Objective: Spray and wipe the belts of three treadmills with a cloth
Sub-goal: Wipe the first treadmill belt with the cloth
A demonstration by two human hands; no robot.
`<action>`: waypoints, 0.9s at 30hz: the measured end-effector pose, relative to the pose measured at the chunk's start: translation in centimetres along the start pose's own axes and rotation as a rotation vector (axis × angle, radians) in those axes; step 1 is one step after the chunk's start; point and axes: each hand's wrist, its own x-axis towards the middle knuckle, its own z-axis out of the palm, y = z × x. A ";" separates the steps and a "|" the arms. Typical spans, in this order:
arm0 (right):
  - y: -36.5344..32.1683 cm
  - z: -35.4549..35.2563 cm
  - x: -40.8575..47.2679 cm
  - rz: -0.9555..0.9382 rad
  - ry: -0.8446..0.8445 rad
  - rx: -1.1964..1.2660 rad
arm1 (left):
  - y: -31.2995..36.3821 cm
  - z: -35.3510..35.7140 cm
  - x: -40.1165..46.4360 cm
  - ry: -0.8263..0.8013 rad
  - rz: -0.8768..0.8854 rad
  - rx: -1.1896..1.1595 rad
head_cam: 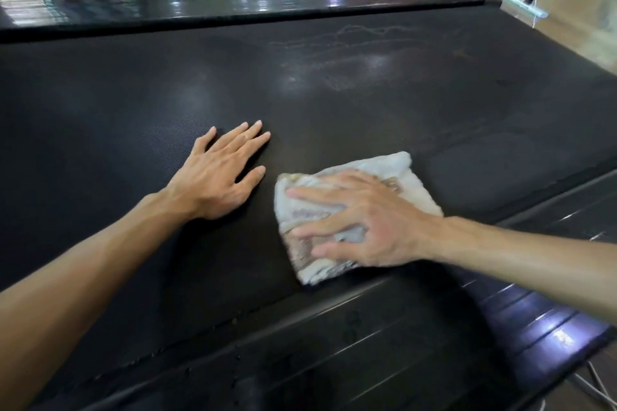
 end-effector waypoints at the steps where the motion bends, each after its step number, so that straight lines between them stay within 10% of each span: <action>1: -1.1 0.8 0.7 -0.039 -0.023 -0.002 | 0.0 0.1 0.1 0.004 0.000 -0.003; 8: -0.6 0.4 0.8 -0.064 -0.089 0.048 | -0.3 -0.3 0.3 0.009 -0.031 -0.047; 20: 12.2 -4.3 5.6 0.427 -0.020 -0.072 | 1.2 0.1 2.9 0.089 -0.371 -0.053; 27: 10.8 -3.8 4.9 0.258 -0.163 -0.048 | 1.9 -1.2 5.7 0.045 -0.409 -0.011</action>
